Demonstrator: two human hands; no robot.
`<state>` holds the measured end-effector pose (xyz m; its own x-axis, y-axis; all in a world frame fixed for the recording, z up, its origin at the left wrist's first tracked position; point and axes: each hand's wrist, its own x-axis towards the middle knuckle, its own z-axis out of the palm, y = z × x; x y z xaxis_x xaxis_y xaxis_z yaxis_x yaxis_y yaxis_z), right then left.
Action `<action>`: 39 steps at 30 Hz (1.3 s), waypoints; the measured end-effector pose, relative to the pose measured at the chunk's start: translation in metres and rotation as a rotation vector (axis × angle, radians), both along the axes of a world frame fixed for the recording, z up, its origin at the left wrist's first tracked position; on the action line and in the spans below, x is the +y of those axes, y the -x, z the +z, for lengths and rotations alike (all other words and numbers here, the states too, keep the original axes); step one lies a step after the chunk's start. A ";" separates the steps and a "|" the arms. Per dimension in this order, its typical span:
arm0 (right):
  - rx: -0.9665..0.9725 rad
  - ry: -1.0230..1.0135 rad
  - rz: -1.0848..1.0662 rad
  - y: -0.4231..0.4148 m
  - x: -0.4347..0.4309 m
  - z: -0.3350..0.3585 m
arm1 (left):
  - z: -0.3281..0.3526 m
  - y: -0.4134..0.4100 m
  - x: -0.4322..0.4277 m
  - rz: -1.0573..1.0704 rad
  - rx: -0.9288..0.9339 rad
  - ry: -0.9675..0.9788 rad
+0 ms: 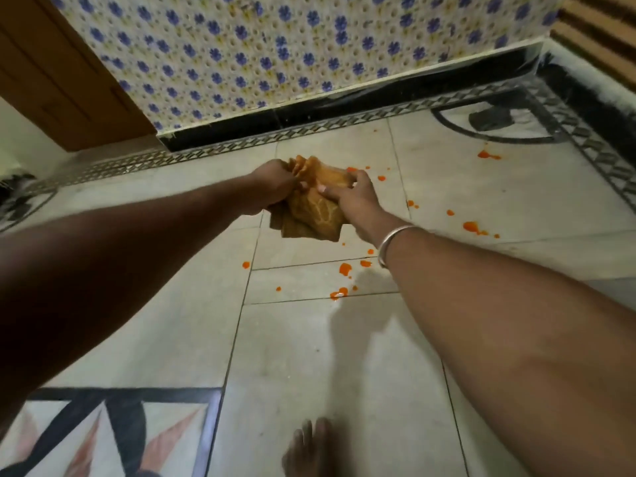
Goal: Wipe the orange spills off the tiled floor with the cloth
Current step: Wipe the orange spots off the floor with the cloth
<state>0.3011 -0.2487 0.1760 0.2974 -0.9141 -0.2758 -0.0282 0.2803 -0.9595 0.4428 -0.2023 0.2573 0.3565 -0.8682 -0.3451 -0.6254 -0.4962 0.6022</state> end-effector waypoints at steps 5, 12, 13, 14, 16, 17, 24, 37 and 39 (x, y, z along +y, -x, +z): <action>0.152 0.003 0.001 0.011 -0.020 -0.037 | -0.067 -0.009 -0.029 -0.044 0.097 -0.035; 0.294 -0.024 -0.059 0.051 -0.031 -0.103 | -0.135 0.031 -0.064 -0.225 0.021 -0.196; 0.303 0.008 -0.052 0.057 -0.030 -0.105 | -0.142 0.036 -0.068 -0.254 0.028 -0.209; 0.320 0.021 -0.077 0.075 -0.027 -0.108 | -0.150 0.052 -0.073 -0.316 0.037 -0.246; 0.339 0.021 -0.092 0.105 -0.021 -0.107 | -0.160 0.078 -0.078 -0.406 0.059 -0.284; 0.374 0.013 -0.102 0.121 -0.021 -0.104 | -0.165 0.091 -0.082 -0.442 0.070 -0.291; 0.502 -0.011 -0.125 0.123 -0.053 -0.107 | -0.168 0.107 -0.107 -0.535 0.050 -0.235; 0.322 0.018 -0.238 0.082 -0.039 -0.176 | -0.191 0.048 -0.105 -0.456 -0.136 -0.182; 0.398 0.110 -0.212 0.083 -0.035 -0.192 | -0.214 0.049 -0.089 -0.383 -0.120 -0.192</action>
